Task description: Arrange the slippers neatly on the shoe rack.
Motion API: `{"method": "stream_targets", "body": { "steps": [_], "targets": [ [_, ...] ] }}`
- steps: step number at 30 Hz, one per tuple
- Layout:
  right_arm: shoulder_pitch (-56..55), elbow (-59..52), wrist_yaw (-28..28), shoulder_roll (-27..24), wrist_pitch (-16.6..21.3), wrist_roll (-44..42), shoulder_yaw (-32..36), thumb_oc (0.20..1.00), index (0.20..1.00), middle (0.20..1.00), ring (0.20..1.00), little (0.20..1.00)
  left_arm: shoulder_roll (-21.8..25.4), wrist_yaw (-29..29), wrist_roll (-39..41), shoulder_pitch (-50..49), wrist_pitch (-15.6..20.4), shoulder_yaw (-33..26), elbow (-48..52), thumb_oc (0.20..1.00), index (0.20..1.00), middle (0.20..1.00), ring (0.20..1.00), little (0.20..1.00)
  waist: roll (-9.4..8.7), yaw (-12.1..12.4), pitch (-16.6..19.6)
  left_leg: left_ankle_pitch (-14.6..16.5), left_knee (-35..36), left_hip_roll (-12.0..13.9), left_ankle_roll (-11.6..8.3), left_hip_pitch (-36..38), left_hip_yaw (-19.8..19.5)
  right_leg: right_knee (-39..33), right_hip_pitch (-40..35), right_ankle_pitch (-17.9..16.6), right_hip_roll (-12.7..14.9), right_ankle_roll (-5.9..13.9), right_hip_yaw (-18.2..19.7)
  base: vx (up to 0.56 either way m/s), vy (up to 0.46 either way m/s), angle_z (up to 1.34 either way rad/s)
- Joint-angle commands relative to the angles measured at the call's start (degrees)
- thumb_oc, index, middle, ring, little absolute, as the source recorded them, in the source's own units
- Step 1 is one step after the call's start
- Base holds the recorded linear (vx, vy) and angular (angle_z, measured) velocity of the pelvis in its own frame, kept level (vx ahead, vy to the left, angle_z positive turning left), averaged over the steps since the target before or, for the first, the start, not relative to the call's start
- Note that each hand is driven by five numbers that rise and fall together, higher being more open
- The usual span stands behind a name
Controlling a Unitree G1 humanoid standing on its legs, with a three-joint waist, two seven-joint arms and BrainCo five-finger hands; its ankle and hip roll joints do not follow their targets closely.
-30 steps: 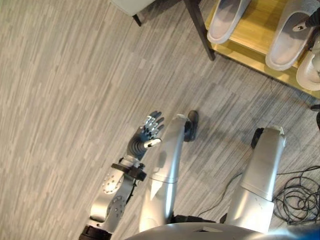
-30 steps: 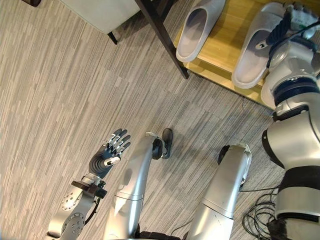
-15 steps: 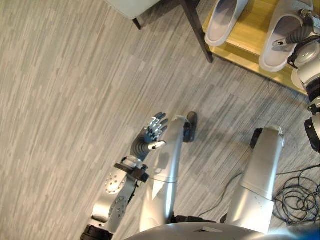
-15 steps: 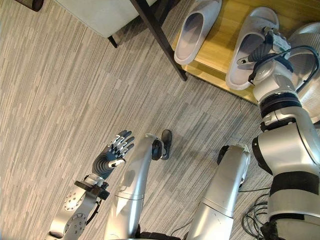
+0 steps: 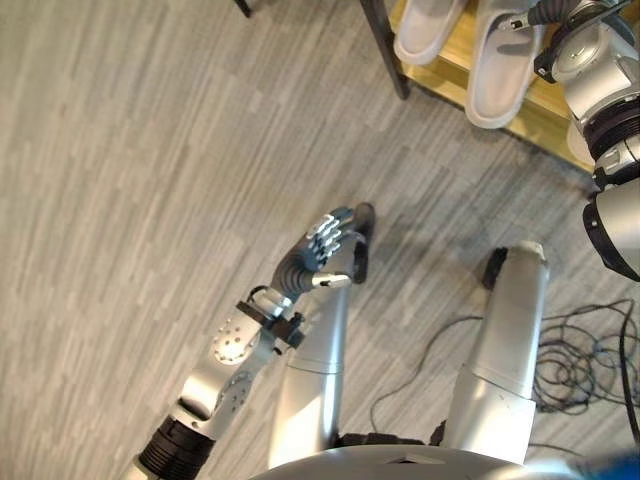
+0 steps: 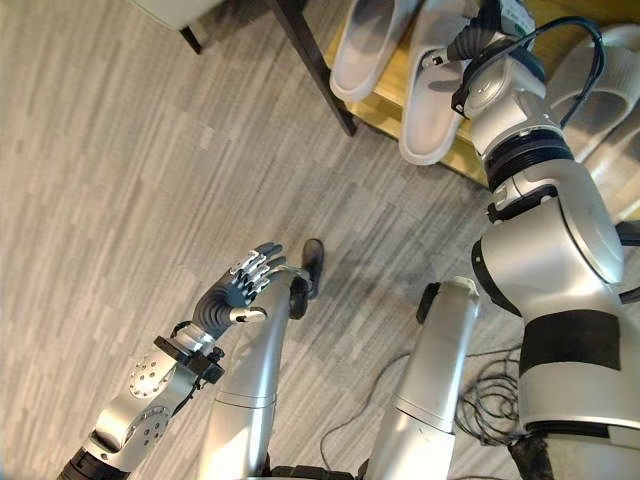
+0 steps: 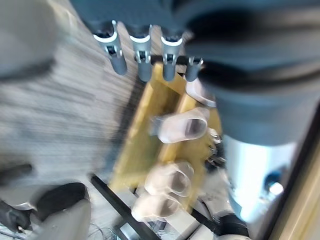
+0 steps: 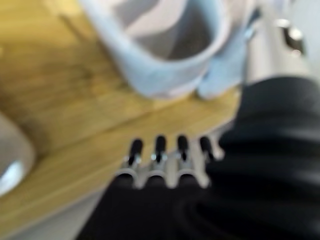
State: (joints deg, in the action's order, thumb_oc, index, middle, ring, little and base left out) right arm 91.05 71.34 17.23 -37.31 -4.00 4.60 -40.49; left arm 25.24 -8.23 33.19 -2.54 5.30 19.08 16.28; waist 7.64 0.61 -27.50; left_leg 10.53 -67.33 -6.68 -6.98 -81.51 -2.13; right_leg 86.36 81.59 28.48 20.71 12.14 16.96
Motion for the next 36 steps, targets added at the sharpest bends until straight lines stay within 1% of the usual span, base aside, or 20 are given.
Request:
{"method": "stream_targets", "body": {
  "steps": [1,2,3,5,7,9,11,14,17,18,21,24,27,28,29,30,31,32,34,36],
  "targets": [
    [-3.21,-5.51,3.61,1.66,-0.82,0.65,5.55,1.0,1.0,1.0,1.0,1.0,-5.57,5.01,1.01,5.63,1.5,-7.41,-6.81,1.0,1.0,1.0,1.0,1.0,0.01,-1.18,-1.3,-6.0,-2.71,5.07,-8.02,5.19,-6.09,1.72,-6.64,-32.7,-1.22,2.13,5.66,0.04,-0.008,-0.02],
    [-4.63,-5.41,3.06,2.29,-1.73,2.09,5.06,1.0,1.0,1.0,1.0,1.0,-6.49,4.7,0.45,6.21,1.37,-7.03,-8.99,1.0,1.0,1.0,1.0,1.0,-0.03,-1.35,-1.25,-5.91,-2.91,5.25,-8.02,5.27,-6.08,1.88,-6.52,-32.31,-1.21,2.13,5.57,0.04,0.009,-0.09],
    [-5.4,-5.6,2.56,2.67,-2.01,3.73,4.23,1.0,1.0,1.0,1.0,1.0,-6.26,3.93,1.55,5.77,1.62,-6.53,-9.87,1.0,1.0,1.0,1.0,1.0,-0.01,-1.37,-0.88,-5.58,-3.18,5.56,-8.02,5.1,-6.11,2.31,-6.15,-31.97,-1.05,2.11,5.38,0.04,-0.019,-0.16],
    [-7.48,-5.63,0.77,3.15,-2.3,6.44,3.03,1.0,1.0,1.0,1.0,1.0,-3.82,3.48,3.04,4.47,3.43,-4.54,-10.58,1.0,1.0,1.0,1.0,1.0,-0.59,-0.94,0.42,-4.15,-4.48,6.02,-8.02,3.85,-6.3,3.38,-4.27,-30.82,-0.68,1.91,4.79,0.03,-0.053,-0.05],
    [-10.45,-7.55,-0.28,4.01,-2.1,8.23,2.34,1.0,1.0,1.0,1.0,1.0,-1.62,3.07,3.71,4.11,5.34,-3.93,-11.65,1.0,1.0,1.0,1.0,1.0,-1.3,-0.71,1.22,-2.3,-4.8,6.35,-8.02,2.53,-6.39,2.78,-2.62,-29.31,0.46,1.59,4.54,0.01,-0.039,0.07],
    [-13.18,-9.58,0.04,5.15,-1.52,8.71,3.76,1.0,1.0,1.0,1.0,1.0,-0.5,2.2,4.28,4.56,6.97,-3.37,-13.61,1.0,1.0,1.0,1.0,1.0,-2.37,-0.53,2.05,-1.03,-4.79,5.99,-8.02,1.29,-6.36,2.29,-0.37,-28.53,0.82,1.15,4.42,-0.03,-0.037,-0.01],
    [-13.09,-9.81,0.33,7.73,-1.39,8.42,4.23,1.0,1.0,1.0,1.0,1.0,-0.39,1.73,3.63,5.17,7.64,-2.7,-14.84,1.0,1.0,1.0,1.0,1.0,-2.82,-0.41,2.06,0.18,-3.65,6.45,-8.02,0.65,-6.34,1.55,0.84,-27.76,1.28,0.72,4.14,-0.05,-0.022,-0.07],
    [-12.44,-9.87,1.52,10.57,-1.33,7.92,4.97,1.0,1.0,1.0,1.0,1.0,-0.76,1.55,2.97,5.97,7.95,-1.64,-15.13,1.0,1.0,1.0,1.0,1.0,-3.51,-0.35,1.66,0.89,-3.6,5.89,-8.02,-0.02,-6.58,1.26,2.04,-27.87,1.29,0.43,3.89,-0.06,-0.03,-0.15],
    [-13.76,-12.15,4.46,10.65,-1.89,9.14,5.71,1.0,1.0,1.0,1.0,1.0,-0.82,2.42,2.36,7.4,8.07,-1.64,-15.5,1.0,1.0,1.0,1.0,1.0,-3.86,-0.24,0.97,0.74,-3.12,5.46,-8.02,-0.58,-6.81,0.99,2.76,-28.24,1.15,0.39,3.66,-0.05,-0.031,0.0],
    [-14.13,-12.61,5.02,10.68,-2.18,9.14,6.05,1.0,1.0,1.0,1.0,1.0,-0.94,2.96,2.0,7.7,8.06,-1.7,-15.75,1.0,1.0,1.0,1.0,1.0,-3.82,-0.17,0.82,1.22,-3.01,5.68,-8.02,-0.61,-6.89,1.0,2.79,-27.79,1.26,0.32,3.55,-0.04,-0.021,0.03],
    [-15.02,-14.89,6.81,10.13,-2.92,9.63,6.85,1.0,1.0,1.0,1.0,1.0,-1.21,4.36,1.56,8.48,7.78,-1.64,-16.11,1.0,1.0,1.0,1.0,1.0,-4.01,-0.18,0.84,1.53,-2.63,5.31,-8.02,-1.09,-6.87,0.76,3.55,-27.74,1.55,0.31,3.41,0.0,0.0,0.0],
    [-15.51,-16.9,10.22,9.04,-4.05,10.88,7.76,1.0,1.0,1.0,1.0,1.0,-1.71,5.85,0.97,9.23,7.89,-1.0,-15.97,1.0,1.0,1.0,1.0,1.0,-4.17,-0.38,1.24,1.88,-2.22,4.74,-8.02,-1.38,-6.77,0.42,4.09,-27.71,1.68,0.36,3.33,-0.01,0.0,0.02],
    [-16.61,-19.5,16.14,7.54,-4.22,11.04,9.66,1.0,1.0,1.0,1.0,1.0,-2.24,7.89,-0.22,9.44,8.16,0.09,-16.12,1.0,1.0,1.0,1.0,1.0,-3.97,-0.44,1.65,2.23,-1.95,4.85,-8.02,-1.67,-6.81,0.45,4.4,-27.46,1.49,0.33,2.91,0.01,0.007,0.03],
    [-16.72,-19.59,16.23,7.46,-4.27,11.04,9.72,1.0,1.0,1.0,1.0,1.0,-2.24,7.95,-0.26,9.5,8.17,0.2,-16.14,1.0,1.0,1.0,1.0,1.0,-3.94,-0.39,1.75,1.87,-1.76,4.76,-8.02,-1.84,-6.81,0.3,4.58,-27.78,1.45,0.41,2.98,0.0,0.0,0.0],
    [-17.31,-21.41,20.81,6.47,-4.4,11.61,10.72,1.0,1.0,1.0,1.0,1.0,-2.34,9.03,-0.46,9.5,8.58,0.65,-16.22,1.0,1.0,1.0,1.0,1.0,-3.75,-0.44,1.87,2.36,-1.56,5.01,-8.02,-1.94,-6.66,0.23,4.6,-27.28,1.57,0.33,2.82,0.0,0.0,0.0],
    [-17.48,-21.53,20.94,6.42,-4.44,11.61,10.77,1.0,1.0,1.0,1.0,1.0,-2.34,9.07,-0.48,9.51,8.59,0.75,-16.22,1.0,1.0,1.0,1.0,1.0,-3.74,-0.38,1.96,2.31,-1.54,4.99,-8.02,-2.01,-6.66,0.21,4.67,-27.33,1.58,0.33,2.82,0.0,0.0,0.0],
    [-18.17,-22.61,24.18,5.69,-4.27,11.07,11.94,1.0,1.0,1.0,1.0,1.0,-2.35,10.1,-0.28,9.81,8.88,1.23,-16.39,1.0,1.0,1.0,1.0,1.0,-3.54,-0.55,2.33,2.37,-1.41,5.11,-8.02,-2.18,-6.69,0.05,4.88,-27.22,1.65,0.31,2.72,0.0,0.0,0.0],
    [-19.08,-23.38,25.68,5.24,-3.98,10.98,12.42,1.0,1.0,1.0,1.0,1.0,-2.2,10.46,-0.29,9.81,8.85,1.46,-16.39,1.0,1.0,1.0,1.0,1.0,-3.41,-0.49,2.48,2.71,-1.44,5.23,-8.02,-2.45,-6.59,0.26,5.15,-26.92,1.62,0.19,2.64,0.02,0.008,0.03],
    [-20.56,-25.34,26.67,4.95,-3.81,10.46,13.41,1.0,1.0,1.0,1.0,1.0,-2.15,11.13,-0.53,9.91,8.94,1.98,-16.41,1.0,1.0,1.0,1.0,1.0,-3.5,-0.57,2.74,2.74,-1.83,5.11,-8.02,-2.66,-6.63,0.56,5.4,-27.0,1.44,0.12,2.51,0.0,0.0,0.0],
    [-22.67,-27.72,26.51,4.88,-4.94,10.94,13.85,1.0,1.0,1.0,1.0,1.0,-2.26,11.62,-0.52,10.0,8.75,2.6,-16.27,1.0,1.0,1.0,1.0,1.0,-3.7,-0.73,2.96,3.11,-2.17,5.32,-8.02,-2.99,-6.76,1.15,5.79,-26.83,1.29,0.0,2.26,0.01,-0.021,-0.04]
  ]
}}
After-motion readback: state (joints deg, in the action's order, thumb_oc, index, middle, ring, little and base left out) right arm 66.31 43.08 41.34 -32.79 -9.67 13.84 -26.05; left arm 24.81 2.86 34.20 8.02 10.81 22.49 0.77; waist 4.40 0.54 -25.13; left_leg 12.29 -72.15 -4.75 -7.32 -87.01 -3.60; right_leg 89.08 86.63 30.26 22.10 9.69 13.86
